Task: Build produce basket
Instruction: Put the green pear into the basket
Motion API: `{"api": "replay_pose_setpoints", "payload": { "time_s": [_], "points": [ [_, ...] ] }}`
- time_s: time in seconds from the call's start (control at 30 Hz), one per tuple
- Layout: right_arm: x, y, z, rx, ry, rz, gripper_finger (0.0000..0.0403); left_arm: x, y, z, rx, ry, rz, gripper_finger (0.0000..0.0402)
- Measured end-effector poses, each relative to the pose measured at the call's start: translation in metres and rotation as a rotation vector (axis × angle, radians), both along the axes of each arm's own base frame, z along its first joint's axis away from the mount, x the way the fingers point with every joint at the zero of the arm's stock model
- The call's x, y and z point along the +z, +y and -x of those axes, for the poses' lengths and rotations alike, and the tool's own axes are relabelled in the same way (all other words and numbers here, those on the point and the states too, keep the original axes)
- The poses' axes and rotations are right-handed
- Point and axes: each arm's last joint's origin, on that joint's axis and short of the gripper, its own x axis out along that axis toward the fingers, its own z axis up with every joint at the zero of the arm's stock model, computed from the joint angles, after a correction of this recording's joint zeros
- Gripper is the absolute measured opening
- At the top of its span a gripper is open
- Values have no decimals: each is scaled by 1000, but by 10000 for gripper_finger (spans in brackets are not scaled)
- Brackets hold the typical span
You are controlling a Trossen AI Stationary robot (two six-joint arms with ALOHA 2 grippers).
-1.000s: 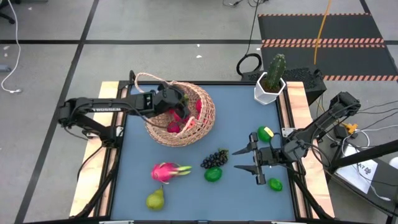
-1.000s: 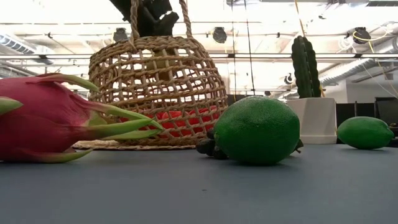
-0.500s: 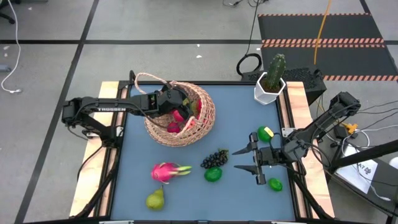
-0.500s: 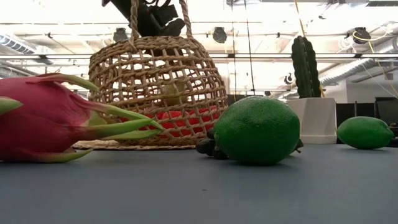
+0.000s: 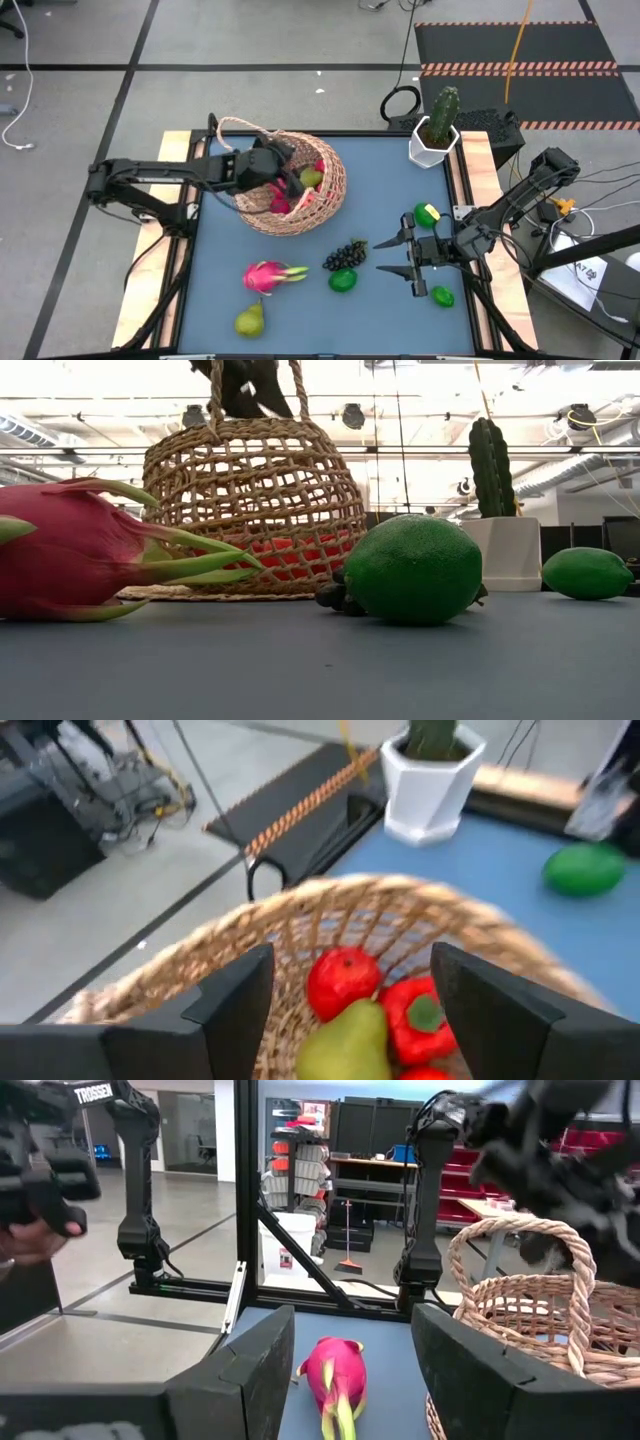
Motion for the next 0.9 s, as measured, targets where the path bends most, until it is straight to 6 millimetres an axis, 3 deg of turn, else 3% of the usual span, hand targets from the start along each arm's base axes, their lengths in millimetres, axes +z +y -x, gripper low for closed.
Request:
{"api": "replay_pose_setpoints", "payload": {
  "time_s": [0.43,0.9],
  "points": [
    [0,0,0,0,2,1,196,48,-66,52,-226,-170,-25,220],
    [-1,0,0,0,6,4,196,43,-152,87,-434,-153,-11,209]
  ]
}}
